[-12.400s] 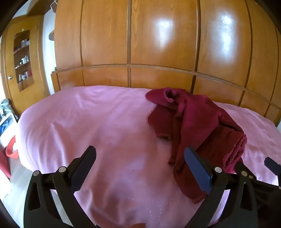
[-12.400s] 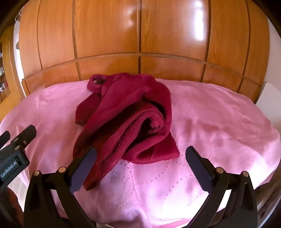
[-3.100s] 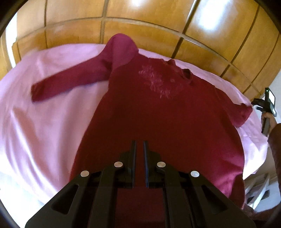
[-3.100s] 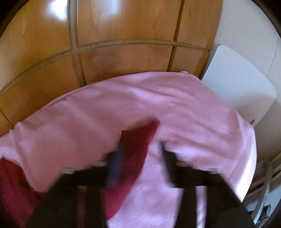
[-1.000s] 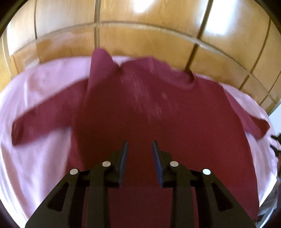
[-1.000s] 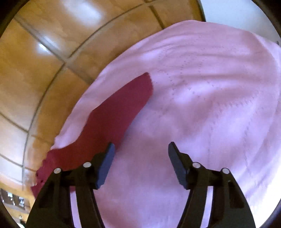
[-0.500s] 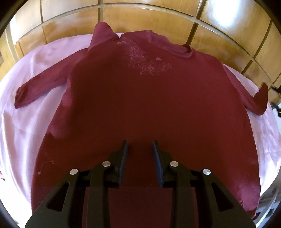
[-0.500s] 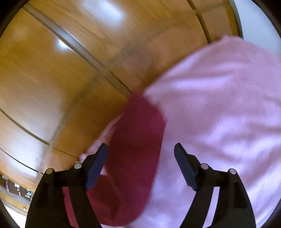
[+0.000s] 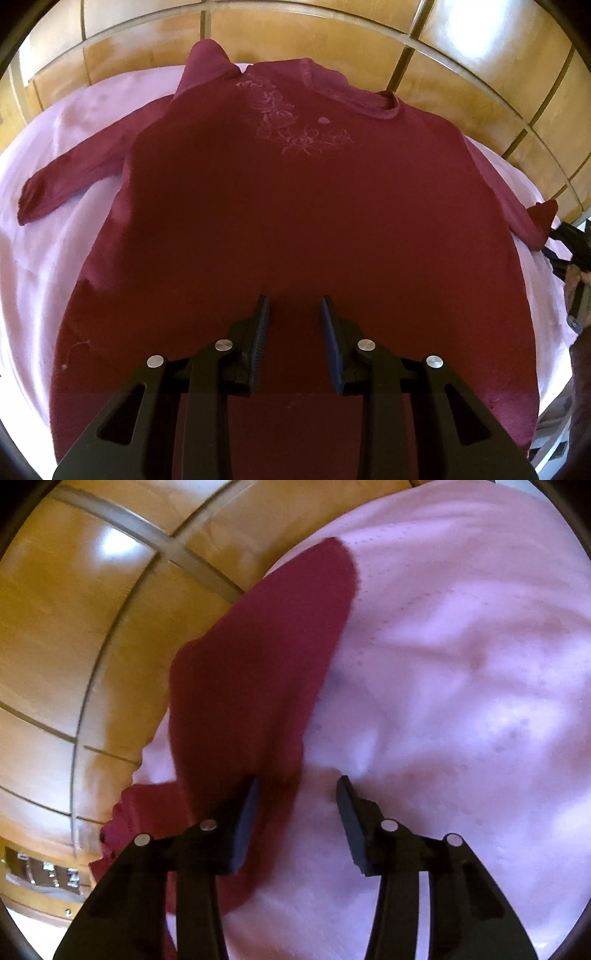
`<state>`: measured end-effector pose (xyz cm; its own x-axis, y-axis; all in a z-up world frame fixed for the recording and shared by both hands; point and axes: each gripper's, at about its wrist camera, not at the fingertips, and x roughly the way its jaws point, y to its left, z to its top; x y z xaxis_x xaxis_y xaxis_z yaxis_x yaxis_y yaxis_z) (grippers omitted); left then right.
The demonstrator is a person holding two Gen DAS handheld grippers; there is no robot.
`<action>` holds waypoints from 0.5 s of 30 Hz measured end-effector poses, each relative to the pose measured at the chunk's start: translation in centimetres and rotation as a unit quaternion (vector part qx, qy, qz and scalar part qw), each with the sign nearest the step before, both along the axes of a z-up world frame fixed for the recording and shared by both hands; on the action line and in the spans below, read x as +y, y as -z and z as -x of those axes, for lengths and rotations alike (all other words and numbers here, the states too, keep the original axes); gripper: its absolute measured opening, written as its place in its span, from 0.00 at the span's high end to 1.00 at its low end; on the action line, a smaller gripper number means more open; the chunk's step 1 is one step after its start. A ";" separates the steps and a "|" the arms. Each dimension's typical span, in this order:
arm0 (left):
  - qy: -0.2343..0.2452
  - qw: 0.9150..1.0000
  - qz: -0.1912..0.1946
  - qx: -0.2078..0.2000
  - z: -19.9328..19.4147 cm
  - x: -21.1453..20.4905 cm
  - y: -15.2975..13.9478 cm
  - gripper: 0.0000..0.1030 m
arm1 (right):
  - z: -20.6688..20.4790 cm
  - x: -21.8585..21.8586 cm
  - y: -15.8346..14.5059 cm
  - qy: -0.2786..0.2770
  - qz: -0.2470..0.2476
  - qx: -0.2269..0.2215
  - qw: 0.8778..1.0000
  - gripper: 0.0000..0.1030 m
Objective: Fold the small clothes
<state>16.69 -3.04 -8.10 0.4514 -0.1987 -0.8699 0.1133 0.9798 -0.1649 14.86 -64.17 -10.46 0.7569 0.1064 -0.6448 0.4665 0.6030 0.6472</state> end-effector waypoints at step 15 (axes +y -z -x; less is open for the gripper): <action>-0.005 1.000 0.028 -0.004 1.5 1.3 -0.1 0.73 | 6.9 4.5 -8.7 0.030 0.140 -0.026 0.989 1.00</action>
